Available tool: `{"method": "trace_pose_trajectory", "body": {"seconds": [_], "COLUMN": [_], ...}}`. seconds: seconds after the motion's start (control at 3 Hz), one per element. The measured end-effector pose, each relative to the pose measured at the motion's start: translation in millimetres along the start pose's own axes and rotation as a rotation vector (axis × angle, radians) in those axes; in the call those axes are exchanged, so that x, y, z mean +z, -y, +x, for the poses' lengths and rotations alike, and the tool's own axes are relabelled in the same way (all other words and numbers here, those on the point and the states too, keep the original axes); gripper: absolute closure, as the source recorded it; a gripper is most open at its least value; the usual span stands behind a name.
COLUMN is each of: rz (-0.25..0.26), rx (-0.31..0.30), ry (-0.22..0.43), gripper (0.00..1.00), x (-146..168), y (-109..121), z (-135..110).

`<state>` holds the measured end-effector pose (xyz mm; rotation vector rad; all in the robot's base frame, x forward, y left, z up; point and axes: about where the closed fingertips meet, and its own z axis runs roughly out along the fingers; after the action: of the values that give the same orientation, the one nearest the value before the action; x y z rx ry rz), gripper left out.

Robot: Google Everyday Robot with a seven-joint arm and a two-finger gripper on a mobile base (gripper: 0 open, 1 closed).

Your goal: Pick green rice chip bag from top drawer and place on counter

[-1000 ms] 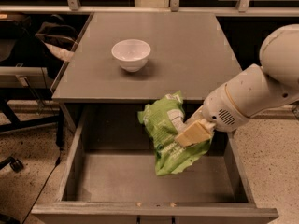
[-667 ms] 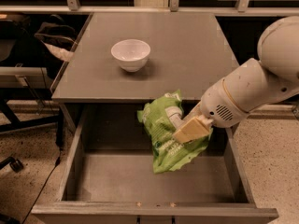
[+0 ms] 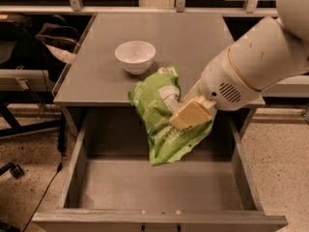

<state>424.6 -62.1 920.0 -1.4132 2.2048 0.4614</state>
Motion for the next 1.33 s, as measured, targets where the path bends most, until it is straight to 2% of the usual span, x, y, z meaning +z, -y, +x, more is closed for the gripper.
{"method": "trace_pose_trajectory", "body": {"seconds": [0.33, 0.67, 1.0, 1.33], "rz": [0.075, 0.17, 0.211, 0.211], "rx": [-0.033, -0.003, 0.039, 0.039], "ry": [0.008, 0.035, 0.065, 0.065], "gripper": [1.0, 1.0, 1.0, 1.0], "x": [-25.3, -40.2, -37.6, -37.6], "y": [-4.5, 8.7, 37.4, 37.4], "z": [-24.0, -35.1, -34.4, -34.4]}}
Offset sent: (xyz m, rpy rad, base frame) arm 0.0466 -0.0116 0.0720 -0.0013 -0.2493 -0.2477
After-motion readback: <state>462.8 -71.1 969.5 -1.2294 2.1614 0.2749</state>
